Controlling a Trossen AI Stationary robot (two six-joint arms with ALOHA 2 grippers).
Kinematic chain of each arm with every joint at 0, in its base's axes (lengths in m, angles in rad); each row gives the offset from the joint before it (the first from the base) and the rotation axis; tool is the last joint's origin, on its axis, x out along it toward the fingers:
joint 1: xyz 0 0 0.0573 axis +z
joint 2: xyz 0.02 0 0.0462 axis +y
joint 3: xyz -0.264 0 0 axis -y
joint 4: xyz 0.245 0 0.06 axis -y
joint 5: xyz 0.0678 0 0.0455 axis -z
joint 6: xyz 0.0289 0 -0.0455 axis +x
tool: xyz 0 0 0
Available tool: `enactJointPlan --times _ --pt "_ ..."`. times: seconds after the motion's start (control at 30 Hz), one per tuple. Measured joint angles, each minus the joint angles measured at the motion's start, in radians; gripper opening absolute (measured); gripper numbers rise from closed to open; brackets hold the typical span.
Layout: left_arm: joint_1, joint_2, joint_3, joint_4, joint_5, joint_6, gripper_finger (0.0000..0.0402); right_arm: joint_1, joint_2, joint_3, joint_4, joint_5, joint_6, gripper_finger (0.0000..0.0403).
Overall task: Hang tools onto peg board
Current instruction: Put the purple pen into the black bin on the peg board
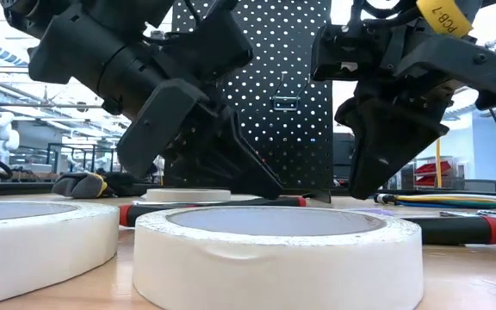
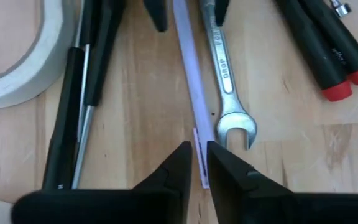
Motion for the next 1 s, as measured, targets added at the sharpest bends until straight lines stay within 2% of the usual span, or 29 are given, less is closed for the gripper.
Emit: enactJointPlan --times 0.17,0.3,0.6,0.83,1.0 --pt "0.006 0.0 0.0 -0.004 0.07 -0.008 0.0141 0.0 0.0 0.0 -0.001 0.0 0.0 0.0073" --pt "0.015 -0.001 0.001 -0.03 0.088 -0.048 0.0141 0.001 0.0 0.0 0.008 0.0 0.0 0.0083" --pt "0.019 -0.001 0.001 -0.066 0.122 -0.086 0.0141 0.0 0.0 0.0 0.021 0.008 0.008 0.0084" --pt "0.044 0.021 0.004 -0.091 0.17 -0.203 0.0141 0.0 0.0 0.0 0.028 0.008 0.008 0.0084" --pt "0.047 0.031 0.006 -0.09 0.177 -0.23 0.014 0.0 0.0 0.0 0.028 0.008 0.026 0.0084"
